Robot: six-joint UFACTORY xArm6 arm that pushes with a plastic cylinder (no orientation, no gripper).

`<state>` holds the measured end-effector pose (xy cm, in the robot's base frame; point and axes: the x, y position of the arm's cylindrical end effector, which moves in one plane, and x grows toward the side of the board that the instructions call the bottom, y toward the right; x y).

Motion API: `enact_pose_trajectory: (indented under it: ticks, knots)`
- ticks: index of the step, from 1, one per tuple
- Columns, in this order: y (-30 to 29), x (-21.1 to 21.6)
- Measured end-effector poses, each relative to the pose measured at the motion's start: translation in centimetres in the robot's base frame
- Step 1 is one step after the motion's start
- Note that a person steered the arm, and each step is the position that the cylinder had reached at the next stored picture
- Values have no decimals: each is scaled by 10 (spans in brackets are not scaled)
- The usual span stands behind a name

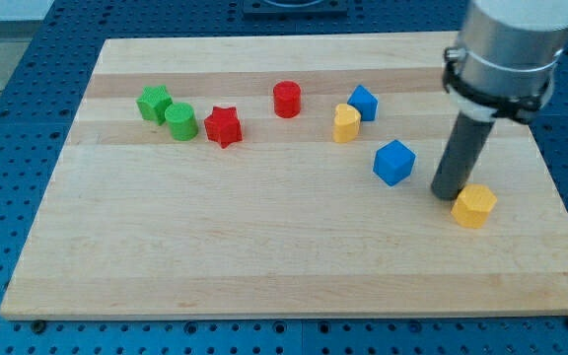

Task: Push the cube diagonally to the top left of hexagon

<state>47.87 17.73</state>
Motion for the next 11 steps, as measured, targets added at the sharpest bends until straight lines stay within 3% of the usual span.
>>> enact_pose_trajectory:
  ticks: [2,3,5,6,8,9,10,11]
  knots:
    - [-16,-43]
    - [-80,-63]
    - [-128,-60]
    - [-127,-50]
    - [-55,-43]
    - [-58,-44]
    - [-77,-59]
    - [-66,-117]
